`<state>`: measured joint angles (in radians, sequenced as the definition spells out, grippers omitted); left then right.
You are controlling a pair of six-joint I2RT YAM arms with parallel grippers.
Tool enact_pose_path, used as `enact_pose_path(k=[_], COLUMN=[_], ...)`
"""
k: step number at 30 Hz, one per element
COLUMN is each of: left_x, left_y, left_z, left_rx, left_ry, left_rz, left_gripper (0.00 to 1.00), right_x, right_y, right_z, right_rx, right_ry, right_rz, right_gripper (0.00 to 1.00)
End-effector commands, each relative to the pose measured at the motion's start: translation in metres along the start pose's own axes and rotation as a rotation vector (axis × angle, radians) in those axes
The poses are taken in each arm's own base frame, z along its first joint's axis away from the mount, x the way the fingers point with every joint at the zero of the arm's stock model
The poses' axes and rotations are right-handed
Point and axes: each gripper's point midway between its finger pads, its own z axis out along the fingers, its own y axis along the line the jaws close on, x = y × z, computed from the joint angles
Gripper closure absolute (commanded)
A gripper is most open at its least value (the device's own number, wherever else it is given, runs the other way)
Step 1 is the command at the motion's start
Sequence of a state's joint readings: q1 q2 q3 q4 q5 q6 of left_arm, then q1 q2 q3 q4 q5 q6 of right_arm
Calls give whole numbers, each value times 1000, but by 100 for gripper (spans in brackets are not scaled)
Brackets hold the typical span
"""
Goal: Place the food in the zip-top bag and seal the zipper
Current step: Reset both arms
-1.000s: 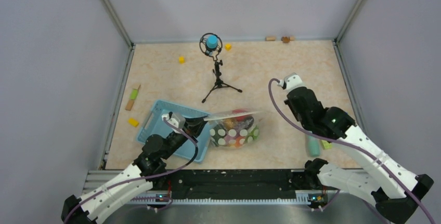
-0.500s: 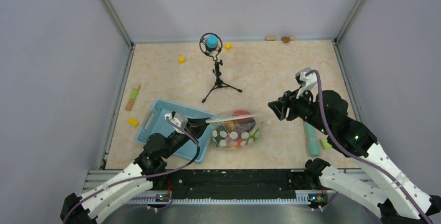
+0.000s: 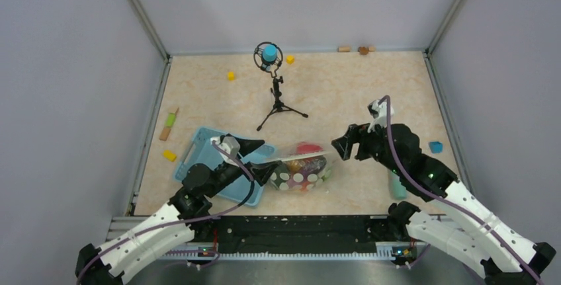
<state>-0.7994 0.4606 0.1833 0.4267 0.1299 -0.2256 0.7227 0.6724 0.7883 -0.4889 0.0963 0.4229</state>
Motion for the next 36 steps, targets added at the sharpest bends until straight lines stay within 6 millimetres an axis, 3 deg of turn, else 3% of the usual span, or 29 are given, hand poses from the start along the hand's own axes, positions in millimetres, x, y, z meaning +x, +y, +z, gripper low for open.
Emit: enact_pose_path(k=[1, 5, 8, 10, 12, 14, 16, 18, 20, 28, 36], left_x=[-45, -64, -85, -93, -87, -75, -61, -58, -55, -23, -11], left_y=[-17, -28, -14, 11, 45, 86, 119, 135, 141, 159, 170], left_z=[4, 0, -4, -8, -17, -38, -71, -101, -115, -114, -128], left_rx=[39, 64, -50, -222, -462, -765, -1077, -1295, -1405, -1439, -1476], left_ry=[-58, -65, -90, -96, -67, -32, 0, 27, 52, 147, 167], left_rz=[-74, -128, -191, -262, -352, -382, -384, -352, -324, -364, -392], left_gripper=[3, 3, 3, 3, 3, 3, 3, 3, 3, 3, 3], right_x=[-12, -6, -7, -8, -7, -5, -2, 0, 2, 4, 5], right_y=[-16, -24, -37, -47, -54, -60, -68, -75, -81, -93, -97], right_z=[5, 8, 7, 6, 6, 5, 3, 1, -2, -13, -14], right_rx=[74, 92, 161, 212, 250, 287, 333, 371, 403, 455, 475], right_ry=[-127, -162, -195, -215, -218, -211, -210, -212, -220, -248, -255], right_rz=[46, 81, 112, 136, 139, 135, 145, 149, 157, 178, 186], right_gripper=[17, 1, 1, 1, 1, 1, 1, 1, 1, 1, 1])
